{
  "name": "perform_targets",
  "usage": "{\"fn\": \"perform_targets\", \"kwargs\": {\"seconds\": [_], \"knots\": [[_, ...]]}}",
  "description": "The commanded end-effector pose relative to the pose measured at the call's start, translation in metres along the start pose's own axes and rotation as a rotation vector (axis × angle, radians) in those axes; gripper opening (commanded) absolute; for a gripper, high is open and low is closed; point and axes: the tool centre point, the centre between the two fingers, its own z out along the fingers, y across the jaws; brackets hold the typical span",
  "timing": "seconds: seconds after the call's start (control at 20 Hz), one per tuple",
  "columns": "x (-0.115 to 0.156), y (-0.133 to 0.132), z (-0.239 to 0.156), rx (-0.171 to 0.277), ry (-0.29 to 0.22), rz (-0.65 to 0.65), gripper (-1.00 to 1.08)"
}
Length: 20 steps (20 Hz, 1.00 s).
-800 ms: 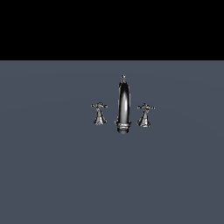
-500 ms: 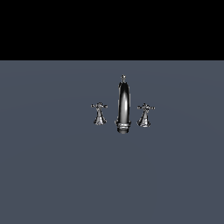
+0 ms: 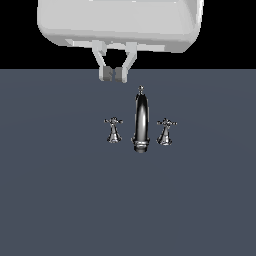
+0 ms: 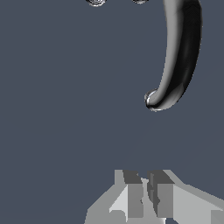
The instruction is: Turn on the faucet by rotating a designated handle.
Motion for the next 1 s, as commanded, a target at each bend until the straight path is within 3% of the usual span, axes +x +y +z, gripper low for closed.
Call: {"fn": "perform_targets", "kwargs": {"seconds": [0.0,0.05,0.1,0.15,0.2,0.25,0.35,0.4,0.45,0.5,0.55,0.6,0.65,0.7,0.75,0.8,0.85,0.9,0.95], "knots": [[0.037,-0.021,-0.003,0.028,0.055,0.012,-0.76],[0.053,-0.009,-0.004,0.045,0.074,0.058,-0.7],[0.07,-0.032,-0.01,0.03,0.113,0.024,-0.74],[0.085,-0.005,-0.002,0.048,0.117,0.094,-0.76],[0.1,0.0,-0.003,0.058,0.14,0.134,-0.69],[0.103,-0.009,0.019,0.033,0.119,0.135,-0.51],[0.125,-0.037,0.03,0.007,0.15,0.119,-0.2],[0.14,-0.03,0.033,0.059,0.159,0.163,-0.24],[0.161,-0.003,0.031,0.024,0.195,0.18,-0.52],[0.173,-0.052,0.03,0.049,0.222,0.088,-0.73],[0.183,-0.082,0.035,0.053,0.244,0.056,-0.68],[0.196,-0.081,0.041,0.068,0.256,0.125,-0.7],[0.194,-0.088,0.064,0.048,0.232,0.104,-0.75],[0.196,-0.099,0.083,0.015,0.243,0.073,-0.75],[0.213,-0.088,0.086,0.055,0.262,0.142,-0.62],[0.23,-0.091,0.088,0.05,0.29,0.164,-0.22],[0.23,-0.122,0.104,0.02,0.306,0.1,-0.53],[0.234,-0.094,0.124,0.033,0.262,0.135,0.16],[0.255,-0.084,0.129,0.067,0.296,0.223,-0.55]]}}
